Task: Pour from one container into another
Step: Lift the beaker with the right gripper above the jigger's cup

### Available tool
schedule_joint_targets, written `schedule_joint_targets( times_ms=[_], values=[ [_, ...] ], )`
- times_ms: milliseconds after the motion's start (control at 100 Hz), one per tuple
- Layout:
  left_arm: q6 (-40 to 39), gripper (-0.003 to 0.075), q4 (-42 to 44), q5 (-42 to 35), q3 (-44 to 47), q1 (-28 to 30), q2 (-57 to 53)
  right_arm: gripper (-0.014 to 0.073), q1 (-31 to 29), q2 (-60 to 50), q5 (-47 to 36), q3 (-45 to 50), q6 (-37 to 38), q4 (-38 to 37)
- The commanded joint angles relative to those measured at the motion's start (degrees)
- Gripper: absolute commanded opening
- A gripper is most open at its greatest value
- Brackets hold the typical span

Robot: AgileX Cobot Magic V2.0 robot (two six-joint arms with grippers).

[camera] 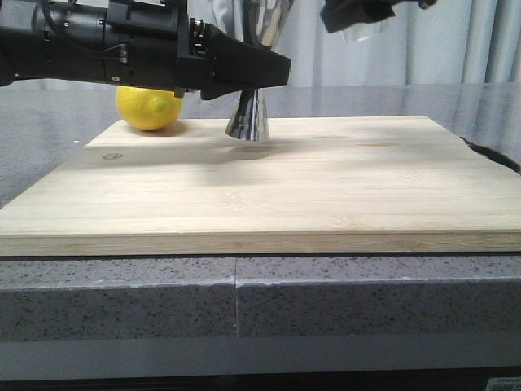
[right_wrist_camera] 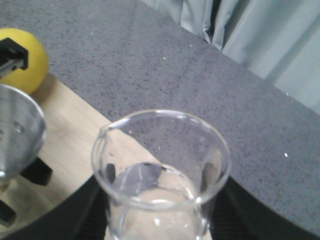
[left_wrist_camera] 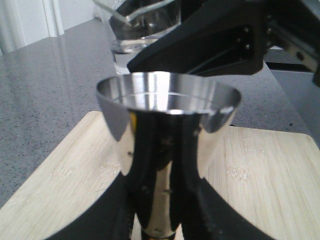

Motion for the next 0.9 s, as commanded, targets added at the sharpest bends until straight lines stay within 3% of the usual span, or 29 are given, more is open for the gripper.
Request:
schedule_joint_targets(
  times_ms=[0,890],
  values=[
    [-0.6,0.0059,-5.0,6.7,-1.7,-0.3,-2.8,0.0281,1.1,-2.5,-2.6,-3.2,-0.7,-2.6],
    [-0.6,0.0059,-5.0,6.7,-1.7,-0.3,-2.8,0.0281,5.6,-2.5,1.1,-5.9,-0.7,-27.4]
  ],
)
